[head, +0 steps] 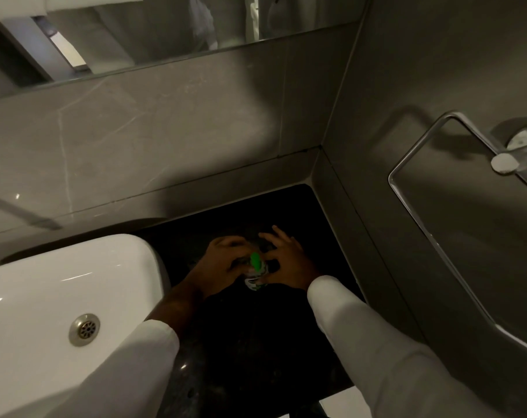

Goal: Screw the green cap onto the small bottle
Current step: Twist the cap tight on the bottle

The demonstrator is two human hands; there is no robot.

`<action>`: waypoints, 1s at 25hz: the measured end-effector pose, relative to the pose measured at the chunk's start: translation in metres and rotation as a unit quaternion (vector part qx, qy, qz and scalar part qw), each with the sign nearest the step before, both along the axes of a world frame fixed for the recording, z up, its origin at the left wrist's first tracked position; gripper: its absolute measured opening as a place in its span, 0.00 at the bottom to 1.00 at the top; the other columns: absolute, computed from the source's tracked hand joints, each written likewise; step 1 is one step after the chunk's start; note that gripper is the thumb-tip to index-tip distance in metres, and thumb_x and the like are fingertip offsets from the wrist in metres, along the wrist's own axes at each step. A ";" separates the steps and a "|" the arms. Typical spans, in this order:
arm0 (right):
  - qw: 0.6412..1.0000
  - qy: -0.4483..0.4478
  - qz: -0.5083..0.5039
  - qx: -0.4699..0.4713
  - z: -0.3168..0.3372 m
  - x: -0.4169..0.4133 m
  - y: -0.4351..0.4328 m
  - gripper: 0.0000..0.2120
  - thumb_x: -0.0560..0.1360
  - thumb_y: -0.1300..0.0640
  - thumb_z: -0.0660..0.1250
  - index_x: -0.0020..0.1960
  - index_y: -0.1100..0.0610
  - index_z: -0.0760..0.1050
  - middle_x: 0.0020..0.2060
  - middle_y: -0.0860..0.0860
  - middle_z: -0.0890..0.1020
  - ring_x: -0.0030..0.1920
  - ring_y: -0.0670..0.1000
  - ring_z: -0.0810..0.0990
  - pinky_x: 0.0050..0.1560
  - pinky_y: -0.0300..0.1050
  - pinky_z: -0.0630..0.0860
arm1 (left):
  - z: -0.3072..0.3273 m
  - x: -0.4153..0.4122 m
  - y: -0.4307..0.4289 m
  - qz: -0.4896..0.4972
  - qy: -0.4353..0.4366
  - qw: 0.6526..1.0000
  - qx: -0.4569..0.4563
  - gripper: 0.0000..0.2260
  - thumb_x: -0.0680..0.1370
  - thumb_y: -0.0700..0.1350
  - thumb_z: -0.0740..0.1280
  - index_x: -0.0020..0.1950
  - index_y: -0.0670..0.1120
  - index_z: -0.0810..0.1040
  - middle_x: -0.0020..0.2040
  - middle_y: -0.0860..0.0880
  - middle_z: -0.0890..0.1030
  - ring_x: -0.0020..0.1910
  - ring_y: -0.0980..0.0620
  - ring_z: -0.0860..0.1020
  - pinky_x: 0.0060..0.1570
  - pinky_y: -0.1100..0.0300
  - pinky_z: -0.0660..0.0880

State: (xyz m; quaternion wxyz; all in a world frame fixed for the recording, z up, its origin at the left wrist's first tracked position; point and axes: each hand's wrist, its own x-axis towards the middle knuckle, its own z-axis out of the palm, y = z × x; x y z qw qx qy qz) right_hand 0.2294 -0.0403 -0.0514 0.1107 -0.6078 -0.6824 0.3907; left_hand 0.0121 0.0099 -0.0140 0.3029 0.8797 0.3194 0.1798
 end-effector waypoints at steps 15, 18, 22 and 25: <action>1.000 0.000 -0.018 0.019 -0.004 -0.006 -0.019 0.25 0.69 0.41 0.79 0.63 0.47 0.85 0.82 0.48 0.65 0.86 0.57 0.49 0.82 0.70 0.51 | -0.006 -0.004 -0.024 0.021 -0.028 0.999 -0.030 0.15 0.71 0.37 0.78 0.57 0.41 0.85 0.59 0.45 0.82 0.63 0.54 0.76 0.63 0.66 0.70; 1.000 -0.009 -0.016 0.014 -0.003 -0.008 -0.024 0.25 0.70 0.42 0.79 0.64 0.47 0.84 0.82 0.48 0.65 0.86 0.57 0.49 0.81 0.70 0.51 | -0.009 -0.007 -0.030 0.019 -0.042 0.999 -0.028 0.15 0.71 0.38 0.76 0.58 0.42 0.85 0.59 0.52 0.79 0.63 0.63 0.71 0.63 0.74 0.65; 0.999 -0.012 -0.029 0.013 0.000 -0.010 -0.028 0.26 0.70 0.42 0.79 0.65 0.49 0.84 0.81 0.49 0.65 0.86 0.57 0.50 0.81 0.70 0.52 | -0.017 -0.011 -0.033 0.037 -0.033 0.998 -0.028 0.16 0.72 0.40 0.76 0.60 0.44 0.84 0.61 0.44 0.82 0.64 0.56 0.74 0.63 0.59 0.73; 0.999 -0.005 -0.047 0.018 0.003 -0.011 -0.030 0.27 0.69 0.42 0.79 0.65 0.50 0.84 0.81 0.50 0.66 0.85 0.58 0.52 0.81 0.70 0.53 | -0.019 -0.011 -0.035 0.036 -0.012 0.999 -0.028 0.17 0.74 0.40 0.75 0.62 0.44 0.83 0.62 0.43 0.82 0.66 0.49 0.76 0.64 0.51 0.74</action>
